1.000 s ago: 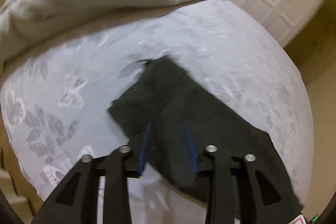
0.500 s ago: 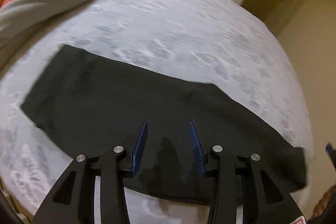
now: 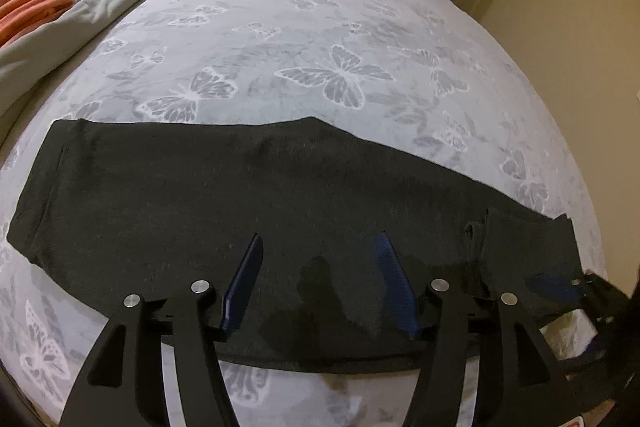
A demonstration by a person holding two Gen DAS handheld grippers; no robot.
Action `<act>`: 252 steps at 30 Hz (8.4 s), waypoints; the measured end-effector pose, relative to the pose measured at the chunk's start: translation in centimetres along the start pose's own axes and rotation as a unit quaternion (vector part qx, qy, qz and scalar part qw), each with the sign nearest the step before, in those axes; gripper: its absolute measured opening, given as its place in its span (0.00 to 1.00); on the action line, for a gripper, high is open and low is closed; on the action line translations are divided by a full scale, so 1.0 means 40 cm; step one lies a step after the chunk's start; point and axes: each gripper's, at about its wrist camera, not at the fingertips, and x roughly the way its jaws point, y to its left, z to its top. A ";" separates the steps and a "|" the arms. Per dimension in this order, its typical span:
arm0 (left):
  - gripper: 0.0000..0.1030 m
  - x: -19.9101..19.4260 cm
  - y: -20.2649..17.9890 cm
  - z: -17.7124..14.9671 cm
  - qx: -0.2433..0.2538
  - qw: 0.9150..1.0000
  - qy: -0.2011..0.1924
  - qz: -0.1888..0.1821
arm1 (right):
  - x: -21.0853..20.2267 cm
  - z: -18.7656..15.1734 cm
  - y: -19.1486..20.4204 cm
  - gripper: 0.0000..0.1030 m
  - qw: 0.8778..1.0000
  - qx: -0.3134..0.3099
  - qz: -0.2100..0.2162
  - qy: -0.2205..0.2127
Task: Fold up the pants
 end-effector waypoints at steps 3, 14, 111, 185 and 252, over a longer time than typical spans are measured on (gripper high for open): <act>0.56 -0.002 0.020 -0.001 -0.009 1.000 0.005 0.004 | 0.038 -0.014 -0.031 0.08 0.999 0.039 0.019 0.021; 0.57 -0.073 0.099 0.026 -0.066 0.997 -0.049 0.001 | -0.007 0.083 0.032 0.32 0.990 0.071 0.110 -0.055; 0.39 -0.007 0.700 -0.074 -0.373 0.927 -0.042 -0.008 | 0.004 -0.169 -0.354 0.12 0.951 0.305 0.038 0.031; 0.83 -0.200 -0.100 -0.126 -0.045 0.989 -0.123 -0.062 | -0.083 -0.221 -0.320 0.86 0.945 0.307 0.116 -0.003; 0.88 0.093 -0.241 -0.219 -0.009 0.997 0.032 -0.064 | -0.177 -0.451 -0.524 0.88 0.920 0.392 0.015 0.012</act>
